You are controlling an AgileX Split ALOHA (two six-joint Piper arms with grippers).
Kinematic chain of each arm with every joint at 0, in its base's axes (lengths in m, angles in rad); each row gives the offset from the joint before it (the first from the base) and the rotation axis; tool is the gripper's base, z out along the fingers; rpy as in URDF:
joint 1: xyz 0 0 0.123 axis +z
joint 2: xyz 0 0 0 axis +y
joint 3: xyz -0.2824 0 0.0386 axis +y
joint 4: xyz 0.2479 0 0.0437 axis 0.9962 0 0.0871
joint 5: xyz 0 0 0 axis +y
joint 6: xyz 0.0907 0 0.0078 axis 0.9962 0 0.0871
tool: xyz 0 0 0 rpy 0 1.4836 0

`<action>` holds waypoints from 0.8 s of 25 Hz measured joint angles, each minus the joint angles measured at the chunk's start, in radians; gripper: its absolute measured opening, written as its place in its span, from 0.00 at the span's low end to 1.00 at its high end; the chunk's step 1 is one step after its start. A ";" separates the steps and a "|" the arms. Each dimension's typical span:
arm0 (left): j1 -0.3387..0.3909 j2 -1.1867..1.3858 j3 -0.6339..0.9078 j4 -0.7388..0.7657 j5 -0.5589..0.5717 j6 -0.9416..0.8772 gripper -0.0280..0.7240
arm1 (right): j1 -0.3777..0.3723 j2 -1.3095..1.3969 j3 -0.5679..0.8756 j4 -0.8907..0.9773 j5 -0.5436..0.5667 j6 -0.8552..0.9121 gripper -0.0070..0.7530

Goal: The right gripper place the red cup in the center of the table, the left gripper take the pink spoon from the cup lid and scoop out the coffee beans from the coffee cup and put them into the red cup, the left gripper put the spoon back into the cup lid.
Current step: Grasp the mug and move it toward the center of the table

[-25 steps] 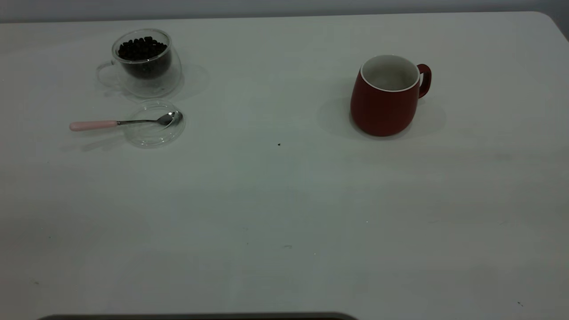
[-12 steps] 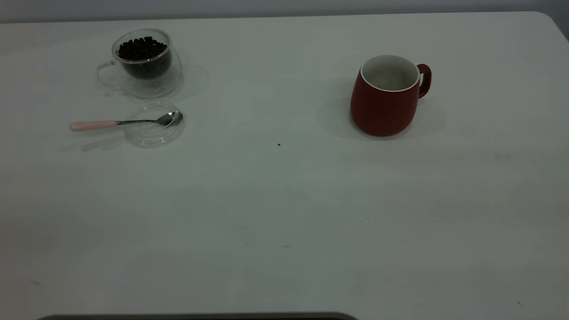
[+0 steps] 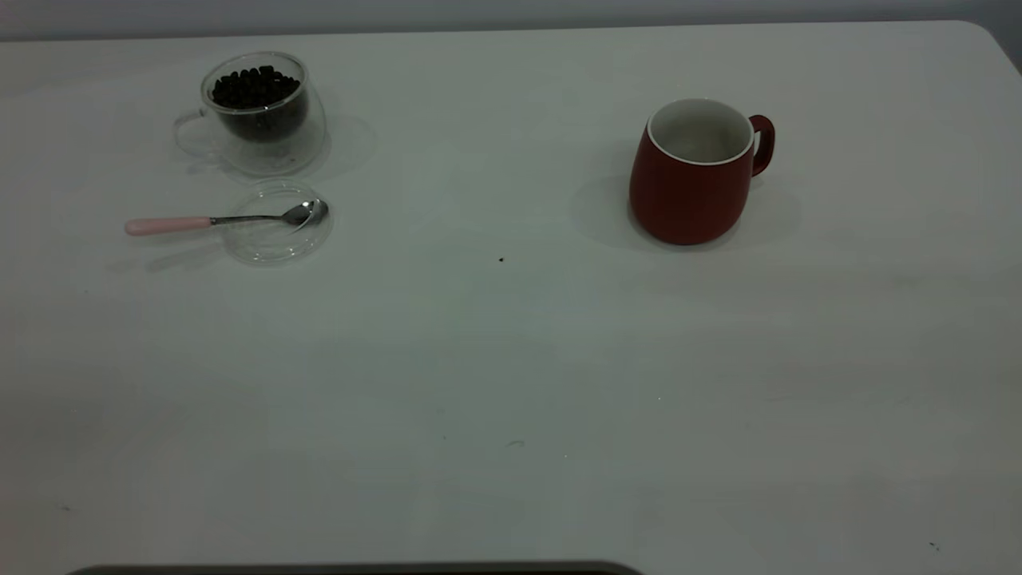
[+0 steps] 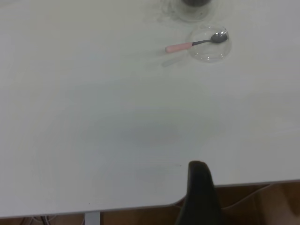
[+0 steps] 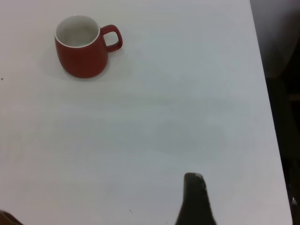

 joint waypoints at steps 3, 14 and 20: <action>0.000 0.000 0.000 0.000 0.000 0.000 0.82 | 0.000 0.063 -0.038 0.001 -0.002 -0.002 0.79; 0.000 0.000 0.000 0.000 0.000 0.000 0.82 | 0.000 0.867 -0.288 0.004 -0.221 -0.255 0.93; 0.000 0.000 0.000 0.000 0.000 0.000 0.82 | 0.000 1.262 -0.389 -0.013 -0.417 -0.526 0.92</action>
